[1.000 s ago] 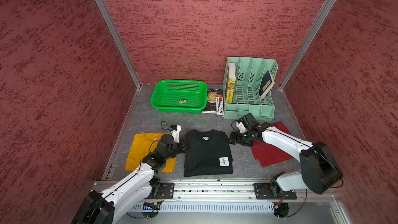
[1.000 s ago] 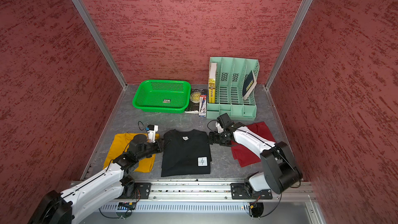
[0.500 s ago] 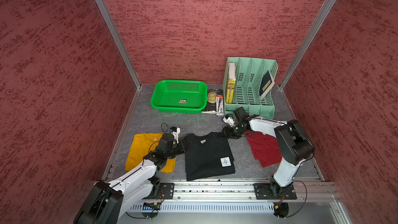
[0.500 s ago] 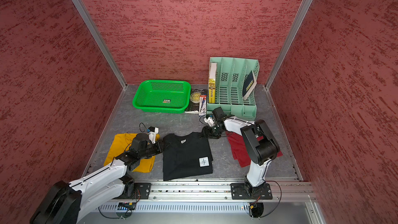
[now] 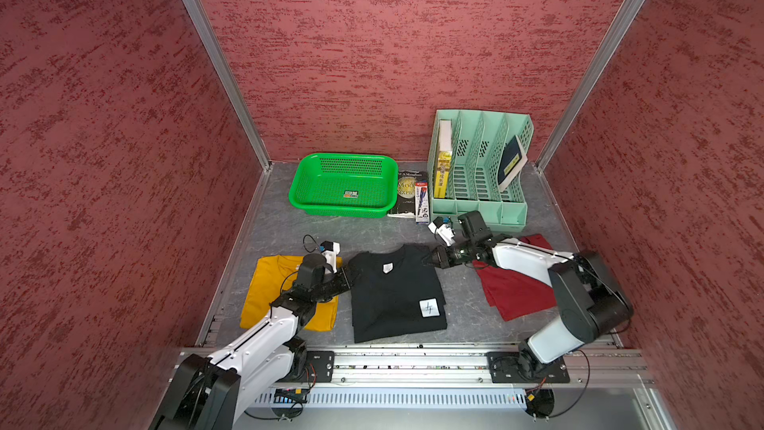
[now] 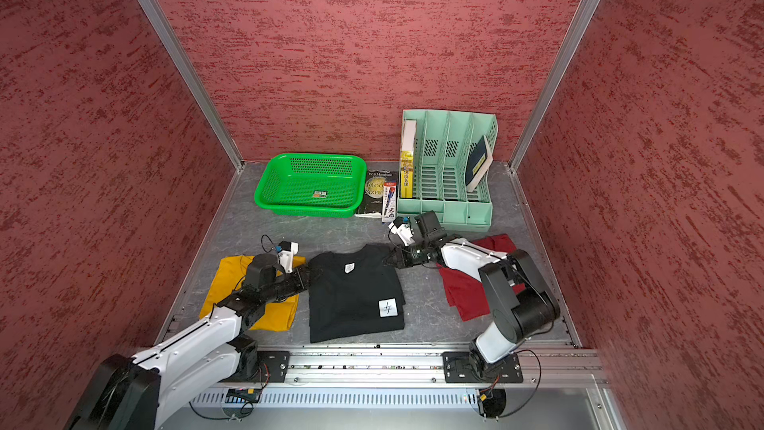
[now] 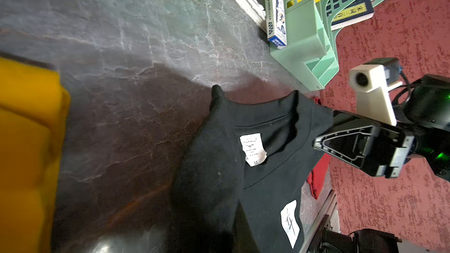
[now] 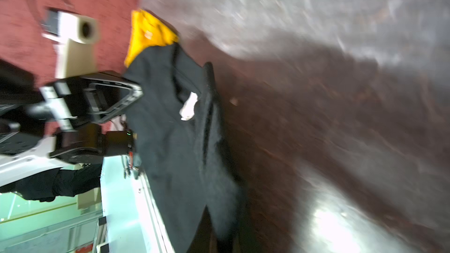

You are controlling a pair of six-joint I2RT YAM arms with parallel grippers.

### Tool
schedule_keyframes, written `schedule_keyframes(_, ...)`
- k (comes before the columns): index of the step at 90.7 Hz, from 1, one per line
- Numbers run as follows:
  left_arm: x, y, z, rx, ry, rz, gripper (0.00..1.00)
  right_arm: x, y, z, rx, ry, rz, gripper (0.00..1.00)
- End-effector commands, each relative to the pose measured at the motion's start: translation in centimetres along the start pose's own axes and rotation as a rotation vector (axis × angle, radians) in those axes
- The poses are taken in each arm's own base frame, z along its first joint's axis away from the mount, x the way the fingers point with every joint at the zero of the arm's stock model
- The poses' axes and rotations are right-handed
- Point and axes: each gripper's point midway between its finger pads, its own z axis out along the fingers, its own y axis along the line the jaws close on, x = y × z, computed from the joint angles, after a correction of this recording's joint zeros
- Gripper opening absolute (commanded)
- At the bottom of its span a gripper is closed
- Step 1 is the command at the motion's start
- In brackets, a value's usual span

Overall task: Put the folded t-shirts into the basket
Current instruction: Pick up the T-shirt from the center of the board.

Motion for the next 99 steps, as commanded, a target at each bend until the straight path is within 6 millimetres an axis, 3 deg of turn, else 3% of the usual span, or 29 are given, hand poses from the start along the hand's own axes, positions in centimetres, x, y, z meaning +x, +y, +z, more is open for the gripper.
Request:
schedule_keyframes(1, -1.8, -3.4, -0.8, 0.14, -0.082, 0.178, 0.0, -3.5, 3.7, -1.6, -0.094, -0.148, -0.129, 0.0)
schedule_keyframes(26, -6.1, -8.4, -4.3, 0.227, -0.235, 0.323, 0.0, -6.8, 10.6, -5.0, -0.157, -0.258, -0.263, 0.0)
schedule_keyframes(52, -12.1, -11.3, -7.2, 0.211, -0.316, 0.368, 0.0, -11.8, 16.5, -7.6, -0.188, -0.387, -0.323, 0.0)
schedule_keyframes(73, -17.4, -10.7, -9.4, 0.195, -0.384, 0.352, 0.0, -15.0, 19.2, -5.6, -0.233, -0.413, -0.316, 0.0)
schedule_keyframes(89, -21.1, -8.9, -11.0, 0.145, -0.436, 0.306, 0.0, -18.0, 18.8, -2.2, -0.267, -0.445, -0.234, 0.0)
schedule_keyframes(99, -23.1, -7.5, -10.6, 0.103, -0.436, 0.289, 0.0, -20.0, 17.5, 0.6, -0.268, -0.461, -0.181, 0.0)
